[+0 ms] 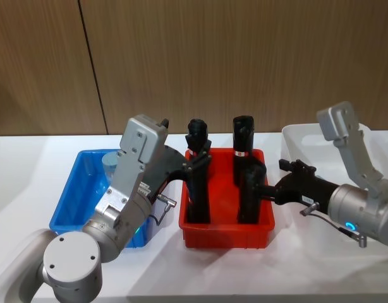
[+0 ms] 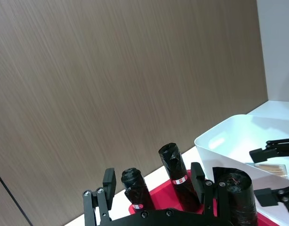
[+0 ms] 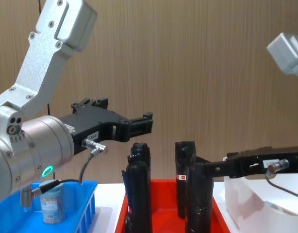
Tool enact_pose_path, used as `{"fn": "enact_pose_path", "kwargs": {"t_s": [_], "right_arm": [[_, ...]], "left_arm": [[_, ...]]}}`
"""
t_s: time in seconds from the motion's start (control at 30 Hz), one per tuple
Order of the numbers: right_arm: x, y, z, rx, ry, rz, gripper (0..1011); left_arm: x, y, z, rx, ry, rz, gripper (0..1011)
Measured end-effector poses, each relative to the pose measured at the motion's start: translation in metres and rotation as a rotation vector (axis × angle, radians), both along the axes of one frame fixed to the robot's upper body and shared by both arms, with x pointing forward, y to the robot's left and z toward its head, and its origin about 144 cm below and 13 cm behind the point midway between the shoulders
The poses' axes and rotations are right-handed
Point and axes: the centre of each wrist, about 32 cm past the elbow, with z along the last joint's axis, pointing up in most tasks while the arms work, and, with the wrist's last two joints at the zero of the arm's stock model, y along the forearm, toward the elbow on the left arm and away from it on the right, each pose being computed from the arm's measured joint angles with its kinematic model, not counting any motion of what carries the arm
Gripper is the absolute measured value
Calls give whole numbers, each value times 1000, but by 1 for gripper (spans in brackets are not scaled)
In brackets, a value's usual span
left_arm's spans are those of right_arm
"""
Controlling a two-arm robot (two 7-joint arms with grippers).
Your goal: Pick the cotton swabs from the blue box and place them into the white box.
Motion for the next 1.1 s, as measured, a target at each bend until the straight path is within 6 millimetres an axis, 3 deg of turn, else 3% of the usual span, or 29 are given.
{"fn": "enact_pose_path", "kwargs": {"t_s": [0.83, 1.1], "right_arm": [[29, 21, -13, -57, 49, 15, 1000], [33, 26, -14, -61, 47, 13, 817]], "left_arm": [[0, 0, 0, 0, 0, 0, 1004], [0, 0, 0, 0, 0, 0, 1004]]}}
